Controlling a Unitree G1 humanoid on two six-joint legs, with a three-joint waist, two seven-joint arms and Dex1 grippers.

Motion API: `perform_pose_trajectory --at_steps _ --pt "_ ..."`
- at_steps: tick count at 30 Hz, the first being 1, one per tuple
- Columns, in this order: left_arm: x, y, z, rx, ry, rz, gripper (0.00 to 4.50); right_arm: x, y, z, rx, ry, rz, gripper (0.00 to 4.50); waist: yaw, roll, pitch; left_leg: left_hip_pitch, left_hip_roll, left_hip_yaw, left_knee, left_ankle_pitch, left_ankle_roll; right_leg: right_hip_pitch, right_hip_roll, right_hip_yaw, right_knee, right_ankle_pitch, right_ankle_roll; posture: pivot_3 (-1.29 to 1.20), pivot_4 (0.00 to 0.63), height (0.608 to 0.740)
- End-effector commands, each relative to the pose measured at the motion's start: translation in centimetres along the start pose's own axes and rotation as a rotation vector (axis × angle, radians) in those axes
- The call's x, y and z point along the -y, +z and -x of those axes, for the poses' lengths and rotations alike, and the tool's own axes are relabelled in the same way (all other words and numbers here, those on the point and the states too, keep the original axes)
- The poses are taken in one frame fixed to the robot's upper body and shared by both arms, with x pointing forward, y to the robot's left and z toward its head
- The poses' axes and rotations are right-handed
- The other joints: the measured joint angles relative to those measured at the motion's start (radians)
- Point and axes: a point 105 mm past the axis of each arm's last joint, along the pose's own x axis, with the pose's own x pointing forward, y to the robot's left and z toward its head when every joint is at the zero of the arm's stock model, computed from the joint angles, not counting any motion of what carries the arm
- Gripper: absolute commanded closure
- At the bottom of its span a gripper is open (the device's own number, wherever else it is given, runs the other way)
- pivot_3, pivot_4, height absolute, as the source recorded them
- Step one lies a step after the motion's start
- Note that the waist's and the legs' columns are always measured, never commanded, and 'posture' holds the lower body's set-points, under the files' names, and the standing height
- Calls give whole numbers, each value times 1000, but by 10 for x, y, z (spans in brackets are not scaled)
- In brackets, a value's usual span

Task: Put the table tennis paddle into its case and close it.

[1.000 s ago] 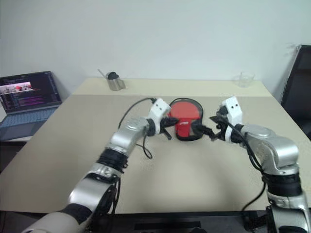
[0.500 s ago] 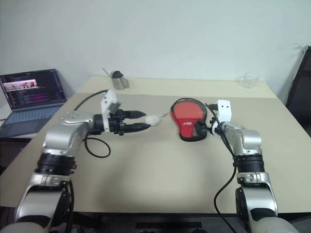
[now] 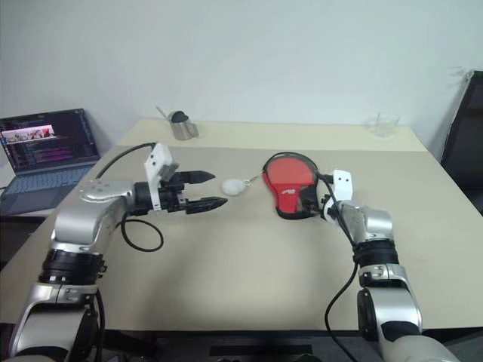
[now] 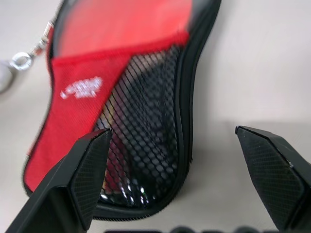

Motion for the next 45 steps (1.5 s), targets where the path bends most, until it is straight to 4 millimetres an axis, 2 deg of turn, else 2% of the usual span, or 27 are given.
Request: perform_pose_trajectory --at_steps 1,4,7,16,19,31,45 --pt "4 11 4 11 -5 -64 37 -10 15 0 59 43 -19 0 0 0 0 0 0 0 0 0 0 0 0 0 0 0 0 0 150 740" --pt "6 11 5 13 -10 -63 37 -10 12 -2 50 43 -29 0 -1 0 0 0 0 0 0 0 0 0 0 0 0 0 0 0 150 740" --pt "8 11 4 12 -15 -63 0 -8 10 -4 44 35 -32 581 -1 0 0 0 0 0 0 0 0 0 0 0 0 0 0 0 150 740" --pt "4 13 3 14 9 -77 0 -12 4 -7 28 42 -21 3620 -2 0 0 0 0 0 0 0 0 0 0 0 0 0 0 0 150 740" --pt "2 13 1 15 16 -82 0 -12 3 -7 26 41 -14 4491 -3 0 0 1 0 0 0 0 0 0 0 0 0 0 0 0 150 740" --pt "0 13 -4 17 21 -93 0 -9 0 -1 9 45 8 4491 -2 0 0 1 0 0 0 0 0 0 0 0 0 0 0 0 150 740" --pt "-4 18 -12 11 -17 -117 0 -28 -51 60 -175 200 161 4491 2 0 0 0 0 -1 -1 0 0 0 0 -1 -1 0 0 0 150 740"
